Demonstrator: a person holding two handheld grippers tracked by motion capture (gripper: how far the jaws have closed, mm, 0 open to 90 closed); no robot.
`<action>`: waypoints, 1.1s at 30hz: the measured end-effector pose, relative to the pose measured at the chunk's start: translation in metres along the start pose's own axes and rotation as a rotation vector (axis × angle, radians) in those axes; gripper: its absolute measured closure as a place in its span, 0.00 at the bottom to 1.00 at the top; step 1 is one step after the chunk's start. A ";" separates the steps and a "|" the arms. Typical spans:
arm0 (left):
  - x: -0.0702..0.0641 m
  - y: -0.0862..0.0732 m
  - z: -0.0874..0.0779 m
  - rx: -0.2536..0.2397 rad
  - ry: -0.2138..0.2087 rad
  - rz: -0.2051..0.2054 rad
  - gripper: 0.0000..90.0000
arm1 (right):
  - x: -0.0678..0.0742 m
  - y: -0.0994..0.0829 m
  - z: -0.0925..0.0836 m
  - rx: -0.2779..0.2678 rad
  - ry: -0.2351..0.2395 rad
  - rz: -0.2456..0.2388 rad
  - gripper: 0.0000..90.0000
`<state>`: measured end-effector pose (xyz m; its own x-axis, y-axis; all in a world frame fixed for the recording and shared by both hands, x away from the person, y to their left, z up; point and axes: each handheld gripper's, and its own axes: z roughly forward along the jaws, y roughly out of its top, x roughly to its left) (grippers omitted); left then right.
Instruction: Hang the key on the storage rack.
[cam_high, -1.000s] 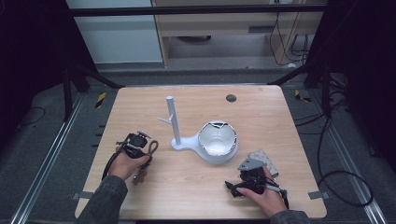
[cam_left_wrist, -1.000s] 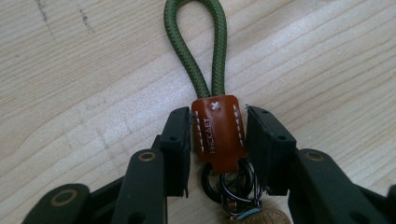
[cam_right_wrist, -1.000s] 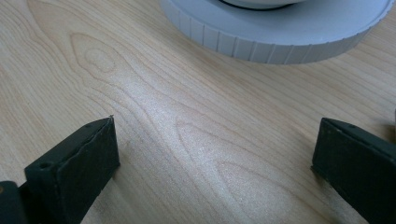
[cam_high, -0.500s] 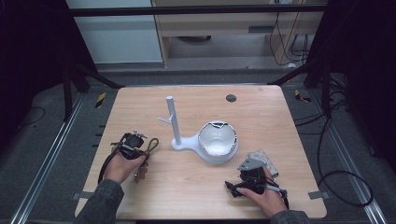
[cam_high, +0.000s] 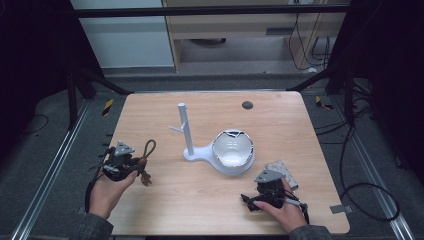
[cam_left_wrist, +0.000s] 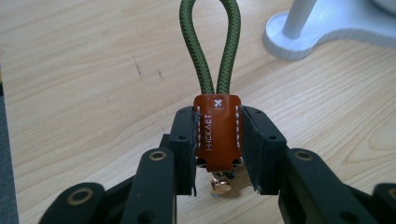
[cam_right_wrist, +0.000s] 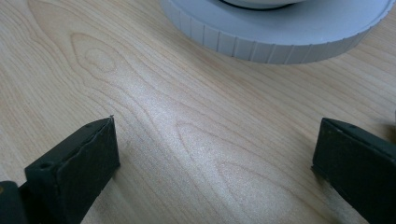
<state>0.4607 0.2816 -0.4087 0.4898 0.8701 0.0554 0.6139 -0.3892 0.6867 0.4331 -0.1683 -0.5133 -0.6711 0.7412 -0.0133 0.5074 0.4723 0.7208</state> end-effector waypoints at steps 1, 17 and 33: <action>0.000 0.000 0.000 0.000 0.000 0.000 0.74 | 0.000 0.000 0.000 0.000 0.000 0.000 0.00; -0.023 0.001 -0.022 -0.196 -0.033 0.017 0.74 | 0.000 0.000 0.000 0.000 -0.001 0.007 0.00; -0.040 0.005 -0.029 -0.291 -0.080 0.032 0.74 | -0.001 0.001 0.001 0.000 -0.010 0.018 0.00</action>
<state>0.4263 0.2538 -0.3865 0.5606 0.8275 0.0313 0.3993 -0.3032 0.8652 0.4349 -0.1684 -0.5133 -0.6560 0.7547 -0.0072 0.5194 0.4583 0.7212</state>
